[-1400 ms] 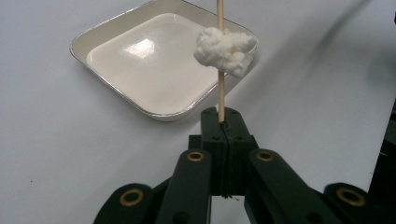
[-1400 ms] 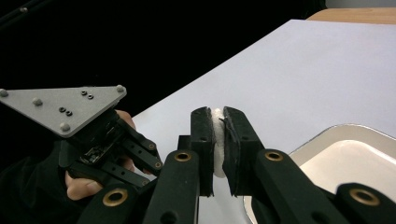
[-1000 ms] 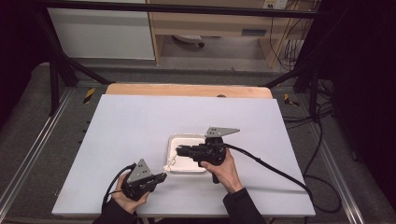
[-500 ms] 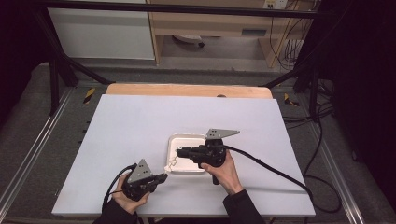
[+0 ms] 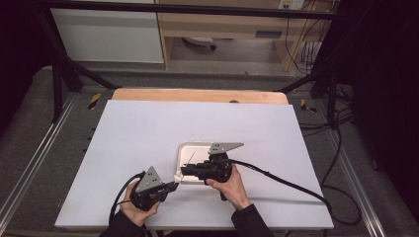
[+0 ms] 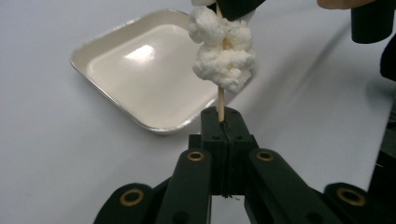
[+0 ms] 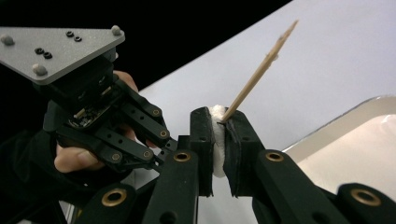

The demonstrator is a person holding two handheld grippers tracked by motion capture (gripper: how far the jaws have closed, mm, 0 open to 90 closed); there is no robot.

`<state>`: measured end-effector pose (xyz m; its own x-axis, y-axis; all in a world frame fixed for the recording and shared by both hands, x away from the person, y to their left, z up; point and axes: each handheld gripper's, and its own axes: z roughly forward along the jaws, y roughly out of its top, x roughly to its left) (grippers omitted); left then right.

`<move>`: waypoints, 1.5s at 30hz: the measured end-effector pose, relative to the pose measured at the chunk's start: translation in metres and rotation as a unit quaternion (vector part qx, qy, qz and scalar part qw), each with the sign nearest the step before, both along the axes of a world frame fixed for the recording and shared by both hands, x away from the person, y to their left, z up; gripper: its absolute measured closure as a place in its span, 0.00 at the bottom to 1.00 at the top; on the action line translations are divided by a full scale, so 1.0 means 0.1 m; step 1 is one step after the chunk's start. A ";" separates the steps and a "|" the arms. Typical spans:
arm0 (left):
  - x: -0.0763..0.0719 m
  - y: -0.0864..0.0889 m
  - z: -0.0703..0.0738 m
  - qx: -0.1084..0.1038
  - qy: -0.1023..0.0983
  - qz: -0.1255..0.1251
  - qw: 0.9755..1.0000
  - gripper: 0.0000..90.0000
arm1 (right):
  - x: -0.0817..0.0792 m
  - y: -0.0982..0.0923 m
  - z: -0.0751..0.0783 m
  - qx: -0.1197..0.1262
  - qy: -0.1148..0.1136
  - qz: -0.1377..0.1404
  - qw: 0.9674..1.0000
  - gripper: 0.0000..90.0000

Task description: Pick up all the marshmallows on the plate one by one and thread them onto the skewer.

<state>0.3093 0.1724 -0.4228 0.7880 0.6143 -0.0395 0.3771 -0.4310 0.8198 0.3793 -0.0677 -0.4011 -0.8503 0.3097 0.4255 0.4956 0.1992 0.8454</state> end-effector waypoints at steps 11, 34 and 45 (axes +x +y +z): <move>0.04 0.06 0.01 -0.015 0.009 0.008 1.000 0.99 | -0.01 -0.11 0.11 -0.016 -0.028 -0.033 0.999 0.76; 0.15 0.14 0.03 -0.020 0.050 0.021 0.998 0.98 | 0.02 -0.81 -0.13 -0.167 -0.073 -0.127 0.975 0.05; 0.34 0.08 0.16 0.000 0.080 0.035 0.996 0.98 | -0.08 -1.31 -0.30 -0.210 -0.061 -0.171 0.961 0.01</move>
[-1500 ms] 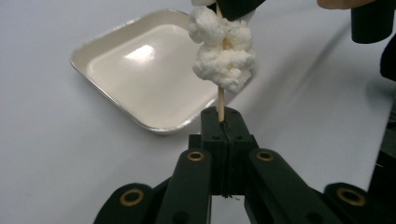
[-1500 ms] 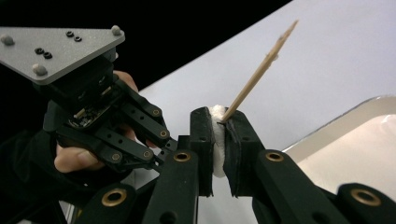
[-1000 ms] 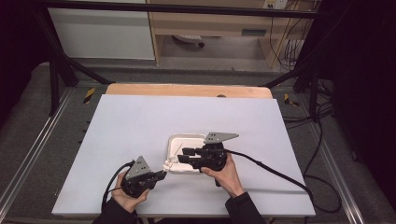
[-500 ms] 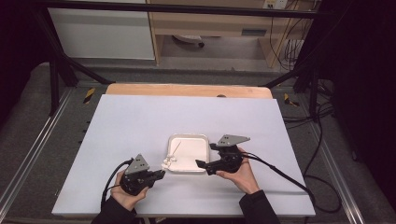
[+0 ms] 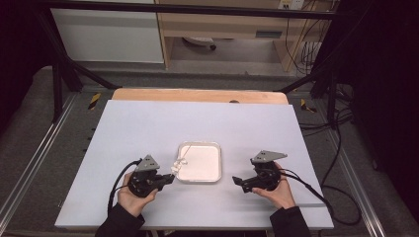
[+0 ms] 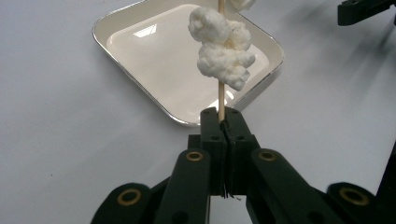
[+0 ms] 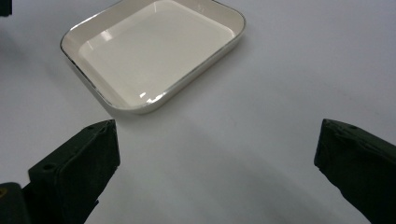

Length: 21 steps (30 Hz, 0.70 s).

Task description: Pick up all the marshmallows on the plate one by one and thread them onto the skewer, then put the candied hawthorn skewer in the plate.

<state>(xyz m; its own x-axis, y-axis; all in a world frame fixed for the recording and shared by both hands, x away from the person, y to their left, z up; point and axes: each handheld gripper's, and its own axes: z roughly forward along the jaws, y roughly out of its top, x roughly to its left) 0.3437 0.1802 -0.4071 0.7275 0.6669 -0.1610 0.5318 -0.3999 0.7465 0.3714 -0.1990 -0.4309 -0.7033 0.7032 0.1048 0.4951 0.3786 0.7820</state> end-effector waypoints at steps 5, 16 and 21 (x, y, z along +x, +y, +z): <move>0.07 -0.04 0.10 0.003 0.004 0.004 1.000 0.98 | -0.05 -0.16 -0.02 -0.001 -0.001 -0.006 1.000 0.01; 0.29 -0.26 0.12 0.038 0.028 0.002 0.999 0.98 | -0.11 -0.36 -0.09 -0.006 -0.005 -0.009 1.000 0.01; 0.38 -0.38 0.06 0.052 0.034 0.005 0.998 0.98 | -0.14 -0.43 -0.14 0.000 -0.001 -0.016 1.000 0.01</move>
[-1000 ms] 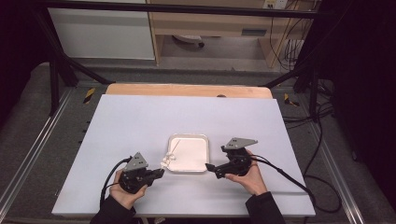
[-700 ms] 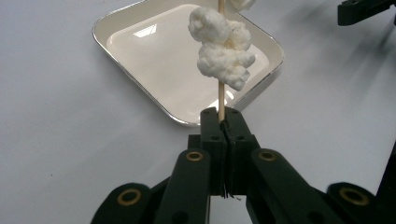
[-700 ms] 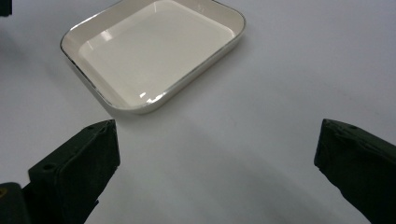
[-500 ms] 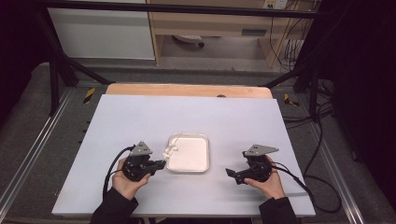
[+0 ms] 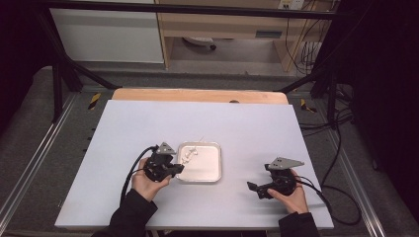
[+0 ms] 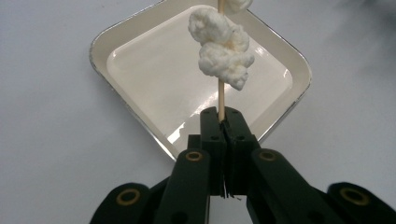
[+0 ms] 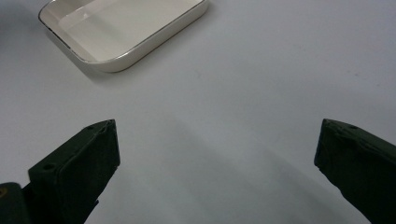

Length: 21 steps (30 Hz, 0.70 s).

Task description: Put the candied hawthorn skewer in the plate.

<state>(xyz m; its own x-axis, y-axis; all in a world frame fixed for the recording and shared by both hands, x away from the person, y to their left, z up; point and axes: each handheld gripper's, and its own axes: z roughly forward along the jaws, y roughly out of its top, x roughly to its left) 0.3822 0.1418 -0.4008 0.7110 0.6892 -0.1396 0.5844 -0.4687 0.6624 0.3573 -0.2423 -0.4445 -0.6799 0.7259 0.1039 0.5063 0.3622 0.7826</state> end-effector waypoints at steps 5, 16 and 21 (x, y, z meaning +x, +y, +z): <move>0.07 -0.11 -0.05 0.021 0.003 0.003 1.000 0.98 | -0.03 -0.04 -0.01 0.002 -0.001 -0.004 1.000 0.01; 0.15 -0.26 -0.20 0.076 0.015 0.010 0.997 0.98 | -0.04 -0.10 -0.02 0.006 0.000 -0.006 1.000 0.01; 0.15 -0.32 -0.25 0.086 0.017 0.007 0.996 0.98 | -0.04 -0.09 -0.03 0.004 0.002 -0.008 1.000 0.01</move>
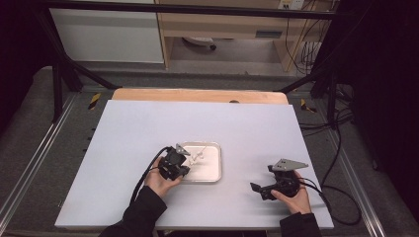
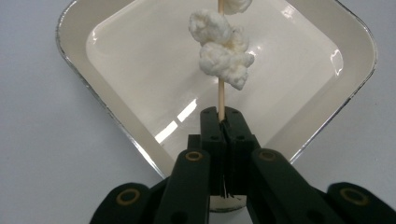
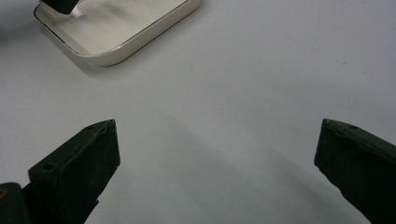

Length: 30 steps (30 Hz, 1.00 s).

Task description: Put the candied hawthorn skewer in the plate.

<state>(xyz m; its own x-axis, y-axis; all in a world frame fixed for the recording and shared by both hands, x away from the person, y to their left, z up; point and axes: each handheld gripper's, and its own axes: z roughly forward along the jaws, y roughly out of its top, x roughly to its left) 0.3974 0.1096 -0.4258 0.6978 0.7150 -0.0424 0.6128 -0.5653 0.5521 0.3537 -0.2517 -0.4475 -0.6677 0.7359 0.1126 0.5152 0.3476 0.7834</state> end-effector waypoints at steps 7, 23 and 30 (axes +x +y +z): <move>-0.02 -0.05 -0.03 0.018 -0.006 -0.004 1.000 0.97 | 0.00 0.00 0.00 -0.001 0.002 0.000 1.000 0.01; -0.06 0.08 0.08 -0.005 -0.030 -0.014 0.999 0.61 | 0.00 0.01 -0.01 0.002 0.003 0.001 1.000 0.01; -0.11 0.30 0.21 -0.034 -0.049 -0.022 0.998 0.38 | 0.00 0.00 0.00 0.002 0.003 0.001 1.000 0.01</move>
